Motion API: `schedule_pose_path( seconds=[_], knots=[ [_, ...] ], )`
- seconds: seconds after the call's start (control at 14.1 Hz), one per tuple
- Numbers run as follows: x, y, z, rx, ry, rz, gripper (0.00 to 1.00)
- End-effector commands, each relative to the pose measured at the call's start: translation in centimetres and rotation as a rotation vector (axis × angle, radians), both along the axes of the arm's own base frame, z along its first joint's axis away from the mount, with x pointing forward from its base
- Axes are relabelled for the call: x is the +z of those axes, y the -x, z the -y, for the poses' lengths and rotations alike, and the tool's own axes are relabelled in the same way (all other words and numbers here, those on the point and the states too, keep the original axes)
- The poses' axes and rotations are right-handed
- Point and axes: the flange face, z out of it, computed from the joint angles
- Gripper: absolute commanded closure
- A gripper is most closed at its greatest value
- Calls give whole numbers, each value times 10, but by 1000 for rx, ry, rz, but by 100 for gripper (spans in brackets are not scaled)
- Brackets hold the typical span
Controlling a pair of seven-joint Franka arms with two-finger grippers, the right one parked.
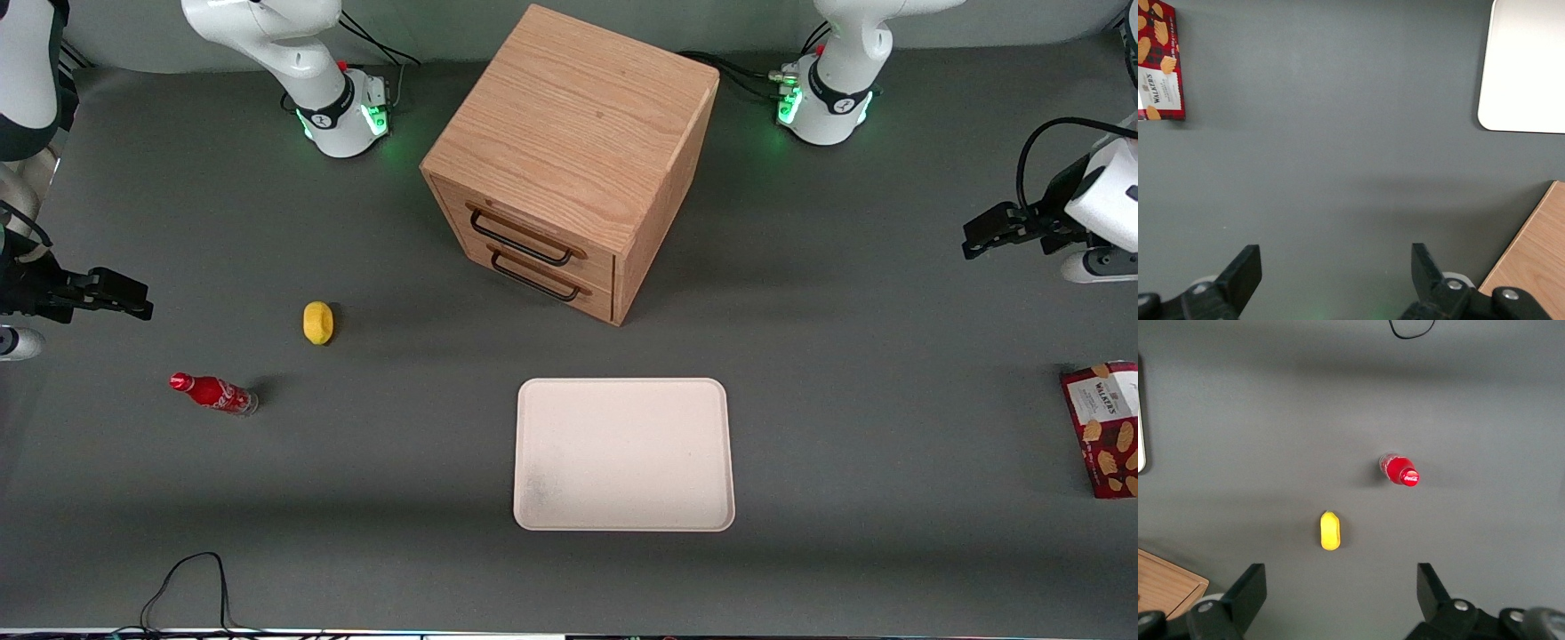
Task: Place red cookie box on tray
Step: 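Lower the open left gripper onto the red tartan shortbread box and grasp it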
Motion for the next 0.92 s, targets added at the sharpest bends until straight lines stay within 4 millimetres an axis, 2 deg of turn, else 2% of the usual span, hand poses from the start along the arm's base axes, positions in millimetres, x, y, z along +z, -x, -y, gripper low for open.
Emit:
schedule_pose_path(
  seconds=[0.0,0.14,0.21,0.28,0.42,0.64,0.78,0.85],
  knots=[
    [1,3,3,-1,-9,1,0],
    [-4,0,-4,2,-19,-2,0],
    [-14,-5,-11,12,-24,-17,0],
    [-23,-11,-30,33,-50,-26,0],
    [-39,-30,-77,29,-102,20,0],
    [-80,-60,-171,59,-112,-5,0],
    [-105,-82,-214,37,-143,-12,1],
    [-120,-86,-242,67,-144,-9,1]
  ],
)
